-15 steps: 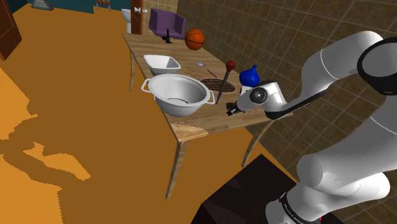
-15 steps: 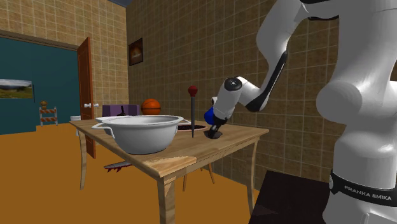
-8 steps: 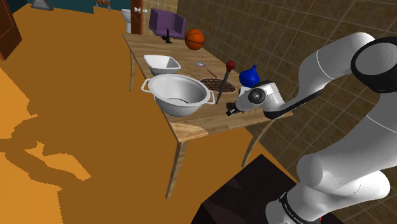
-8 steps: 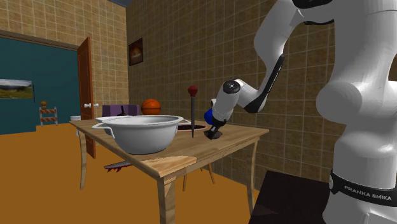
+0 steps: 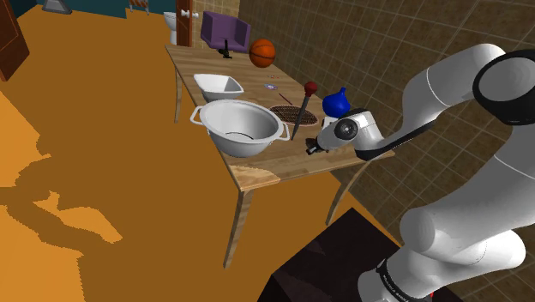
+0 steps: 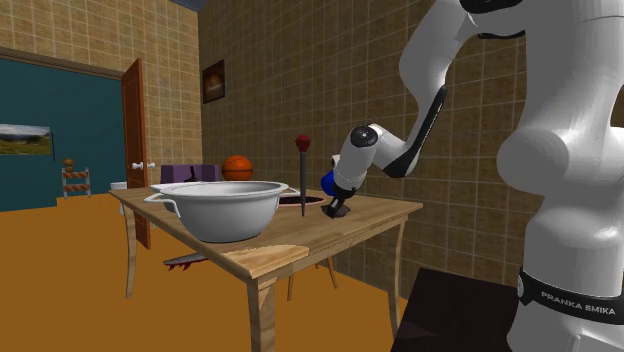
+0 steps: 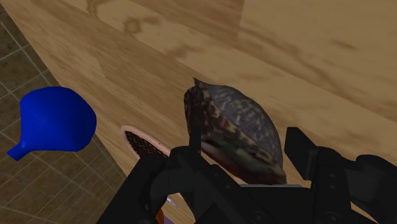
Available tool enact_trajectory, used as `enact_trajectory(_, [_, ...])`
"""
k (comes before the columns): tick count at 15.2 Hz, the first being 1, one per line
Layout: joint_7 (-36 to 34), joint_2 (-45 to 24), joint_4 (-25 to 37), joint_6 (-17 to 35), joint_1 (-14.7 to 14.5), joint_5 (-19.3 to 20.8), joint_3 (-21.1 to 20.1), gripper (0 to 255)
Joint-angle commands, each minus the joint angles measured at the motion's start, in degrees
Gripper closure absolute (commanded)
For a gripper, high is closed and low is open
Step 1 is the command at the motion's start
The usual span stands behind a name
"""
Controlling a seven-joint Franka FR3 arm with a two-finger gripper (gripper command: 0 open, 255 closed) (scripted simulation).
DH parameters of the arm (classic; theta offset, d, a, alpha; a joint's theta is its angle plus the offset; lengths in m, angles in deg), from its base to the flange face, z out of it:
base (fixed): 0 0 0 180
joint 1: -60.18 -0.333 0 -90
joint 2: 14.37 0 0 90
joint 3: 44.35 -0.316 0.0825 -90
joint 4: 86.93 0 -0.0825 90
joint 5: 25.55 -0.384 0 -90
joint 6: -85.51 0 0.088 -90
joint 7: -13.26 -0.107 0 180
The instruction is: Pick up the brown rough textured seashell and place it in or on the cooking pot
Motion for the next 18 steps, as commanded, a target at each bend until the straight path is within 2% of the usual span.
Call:
enact_trajectory(1, [-0.1,-0.2,0.0,0.0,0.0,0.0,0.0,255])
enact_trajectory(4, [0.1,-0.1,0.0,0.0,0.0,-0.1,0.0,255])
enact_trajectory(5, [1.3,0.7,-0.2,0.5,0.1,-1.3,0.1,255])
enact_trajectory(12, [10.9,6.0,-1.5,3.2,0.5,-10.9,0.5,255])
enact_trajectory(18, [20.7,10.5,-2.6,4.9,0.6,-20.8,0.9,255])
